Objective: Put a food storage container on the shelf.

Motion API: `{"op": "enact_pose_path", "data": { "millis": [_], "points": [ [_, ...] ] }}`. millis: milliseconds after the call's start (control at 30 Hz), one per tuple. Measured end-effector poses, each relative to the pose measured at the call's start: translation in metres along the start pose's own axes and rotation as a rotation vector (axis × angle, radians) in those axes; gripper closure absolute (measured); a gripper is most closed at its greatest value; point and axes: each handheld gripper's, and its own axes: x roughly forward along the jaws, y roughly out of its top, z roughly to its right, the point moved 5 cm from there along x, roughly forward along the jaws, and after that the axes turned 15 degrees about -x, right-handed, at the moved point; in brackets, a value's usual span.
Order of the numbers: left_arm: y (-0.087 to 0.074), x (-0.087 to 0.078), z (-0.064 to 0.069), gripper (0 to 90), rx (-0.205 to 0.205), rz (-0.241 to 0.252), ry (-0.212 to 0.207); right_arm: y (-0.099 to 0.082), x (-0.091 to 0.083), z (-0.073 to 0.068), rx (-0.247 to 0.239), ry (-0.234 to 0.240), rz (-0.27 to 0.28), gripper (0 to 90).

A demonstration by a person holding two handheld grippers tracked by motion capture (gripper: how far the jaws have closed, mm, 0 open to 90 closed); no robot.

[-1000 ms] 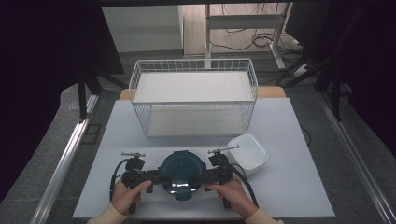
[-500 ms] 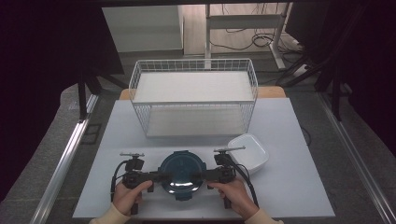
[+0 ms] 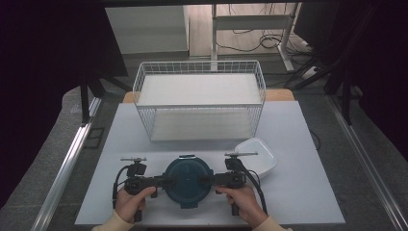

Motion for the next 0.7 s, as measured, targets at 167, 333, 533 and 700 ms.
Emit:
{"op": "enact_pose_path", "data": {
  "millis": [167,333,533,700],
  "points": [
    [0.0014,-0.0047,0.0033,40.3,0.013,0.020,0.004,0.0006,-0.0019,-0.0033,-0.007,0.002,0.012,36.0],
    [0.0034,-0.0083,0.0058,41.2,0.023,0.039,0.007,0.0015,-0.0021,-0.0058,-0.021,0.000,0.017,36.7],
    [0.0040,-0.0093,0.0067,41.3,0.029,0.042,0.007,0.0028,-0.0023,-0.0082,-0.050,-0.007,0.019,36.7],
    [0.0040,-0.0097,0.0087,41.5,0.032,0.043,0.001,0.0043,-0.0040,-0.0086,-0.069,-0.011,0.025,36.7]
  ]
}}
